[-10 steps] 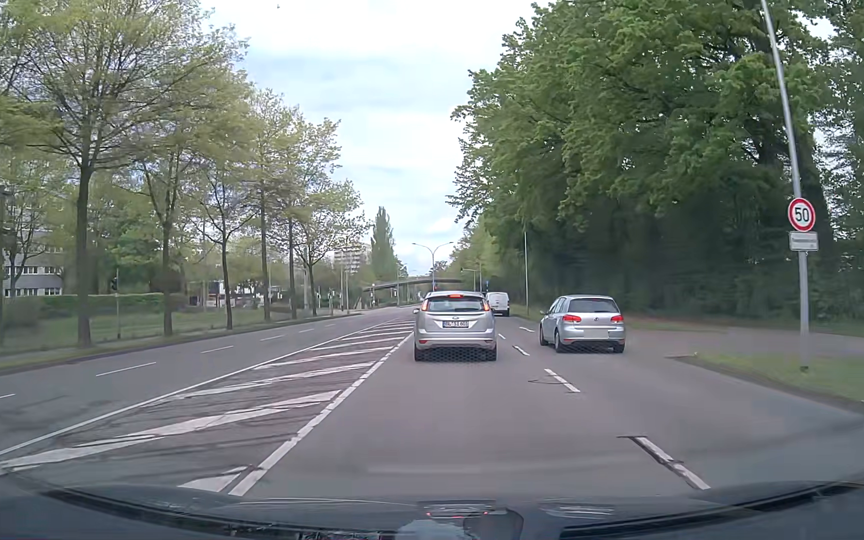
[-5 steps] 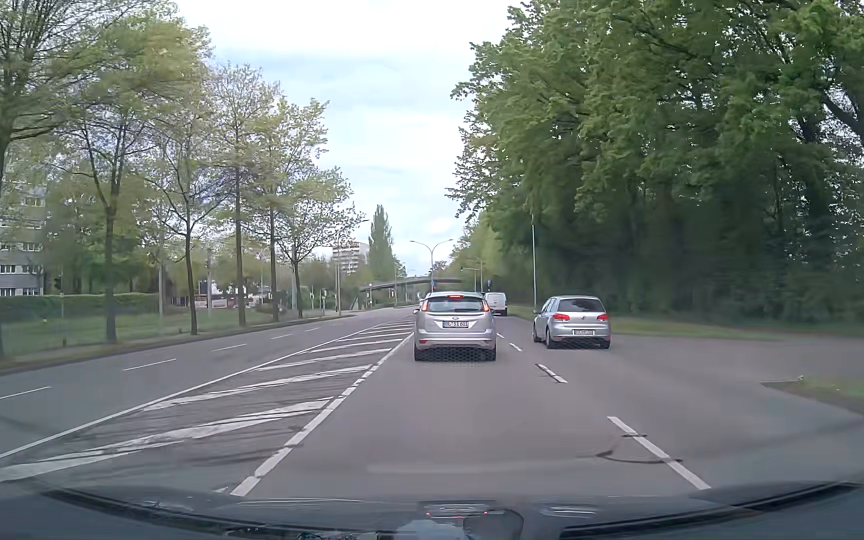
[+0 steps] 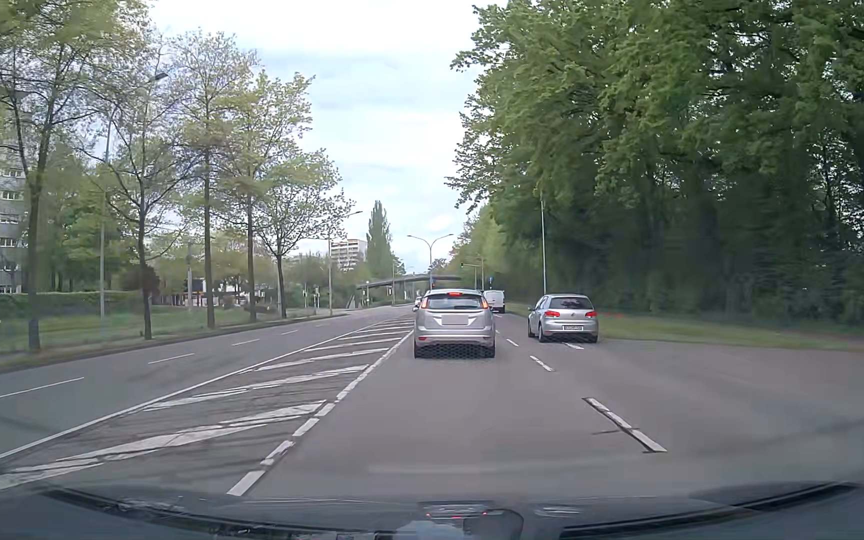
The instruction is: Follow the waypoints while adhering to traffic rules and regulations
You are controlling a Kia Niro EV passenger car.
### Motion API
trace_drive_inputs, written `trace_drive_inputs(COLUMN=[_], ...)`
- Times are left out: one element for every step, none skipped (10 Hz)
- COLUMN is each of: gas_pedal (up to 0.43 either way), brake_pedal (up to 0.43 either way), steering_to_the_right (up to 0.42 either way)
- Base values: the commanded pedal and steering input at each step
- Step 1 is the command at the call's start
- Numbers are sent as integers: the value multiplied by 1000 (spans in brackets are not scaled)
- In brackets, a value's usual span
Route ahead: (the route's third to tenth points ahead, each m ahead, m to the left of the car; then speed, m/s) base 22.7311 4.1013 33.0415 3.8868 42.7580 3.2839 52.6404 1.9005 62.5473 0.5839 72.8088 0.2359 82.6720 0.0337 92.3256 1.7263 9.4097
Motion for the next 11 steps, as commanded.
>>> trace_drive_inputs(gas_pedal=[0, 0, 0, 0, 0, 0, 0, 0, 0, 0, 0], brake_pedal=[0, 0, 0, 0, 0, 0, 0, 0, 0, 0, 0], steering_to_the_right=[0, 0, 0, 0, 0, 0, 0, 0, 0, 0, 0])
